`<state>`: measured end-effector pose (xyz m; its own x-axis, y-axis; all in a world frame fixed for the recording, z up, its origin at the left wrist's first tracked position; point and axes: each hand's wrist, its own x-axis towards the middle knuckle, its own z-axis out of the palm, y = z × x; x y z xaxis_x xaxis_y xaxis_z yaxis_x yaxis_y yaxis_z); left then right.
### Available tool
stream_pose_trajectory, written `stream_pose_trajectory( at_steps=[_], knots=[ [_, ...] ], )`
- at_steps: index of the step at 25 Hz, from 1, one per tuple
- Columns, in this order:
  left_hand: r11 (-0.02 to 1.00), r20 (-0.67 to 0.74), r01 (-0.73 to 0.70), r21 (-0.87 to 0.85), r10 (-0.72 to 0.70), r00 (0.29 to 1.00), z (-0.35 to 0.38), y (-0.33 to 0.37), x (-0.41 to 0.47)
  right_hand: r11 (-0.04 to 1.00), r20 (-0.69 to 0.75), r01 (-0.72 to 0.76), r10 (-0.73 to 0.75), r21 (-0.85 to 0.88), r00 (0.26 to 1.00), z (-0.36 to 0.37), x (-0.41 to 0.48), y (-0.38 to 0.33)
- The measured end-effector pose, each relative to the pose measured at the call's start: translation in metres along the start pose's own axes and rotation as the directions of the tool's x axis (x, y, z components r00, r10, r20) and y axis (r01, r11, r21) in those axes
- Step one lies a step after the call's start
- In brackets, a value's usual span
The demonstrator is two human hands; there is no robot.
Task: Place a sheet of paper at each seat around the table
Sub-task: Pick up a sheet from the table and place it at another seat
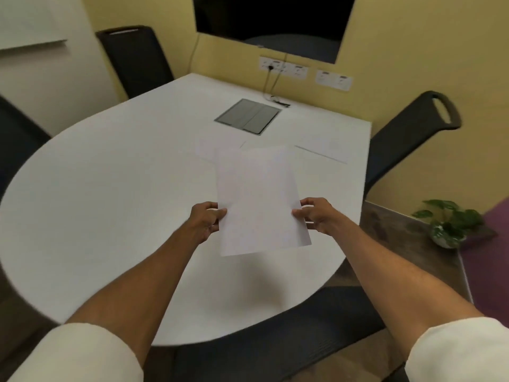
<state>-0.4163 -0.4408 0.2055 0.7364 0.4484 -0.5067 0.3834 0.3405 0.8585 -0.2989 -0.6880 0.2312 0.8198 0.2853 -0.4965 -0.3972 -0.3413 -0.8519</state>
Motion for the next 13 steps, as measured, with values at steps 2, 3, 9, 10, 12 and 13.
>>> stream_pose_trajectory(
  at_steps=[2, 3, 9, 10, 12, 13],
  knots=[
    [1.000, -0.076, 0.010, -0.019, -0.012, 0.997, -0.009, -0.012, -0.007, 0.999, 0.073, -0.002, 0.005, -0.047, 0.997, 0.010, 0.011, 0.003],
    [0.999, -0.109, 0.017, -0.032, -0.020, 0.994, -0.014, -0.017, -0.009, 0.998, 0.102, -0.004, 0.010, -0.064, 0.995, 0.016, 0.017, 0.004],
    [0.995, -0.268, 0.066, -0.078, -0.084, 0.960, -0.032, -0.042, 0.002, 0.992, 0.198, -0.026, 0.050, -0.122, 0.979, 0.049, 0.055, 0.023],
    [0.994, -0.277, 0.076, -0.078, -0.095, 0.956, -0.033, -0.046, 0.007, 0.992, 0.195, -0.032, 0.056, -0.124, 0.979, 0.053, 0.062, 0.029],
    [0.992, -0.290, 0.103, -0.071, -0.120, 0.949, -0.035, -0.059, 0.018, 0.988, 0.183, -0.054, 0.080, -0.141, 0.980, 0.060, 0.076, 0.044],
    [0.991, -0.301, 0.120, -0.063, -0.134, 0.944, -0.036, -0.066, 0.023, 0.985, 0.177, -0.067, 0.094, -0.156, 0.980, 0.062, 0.082, 0.051]
  ],
)
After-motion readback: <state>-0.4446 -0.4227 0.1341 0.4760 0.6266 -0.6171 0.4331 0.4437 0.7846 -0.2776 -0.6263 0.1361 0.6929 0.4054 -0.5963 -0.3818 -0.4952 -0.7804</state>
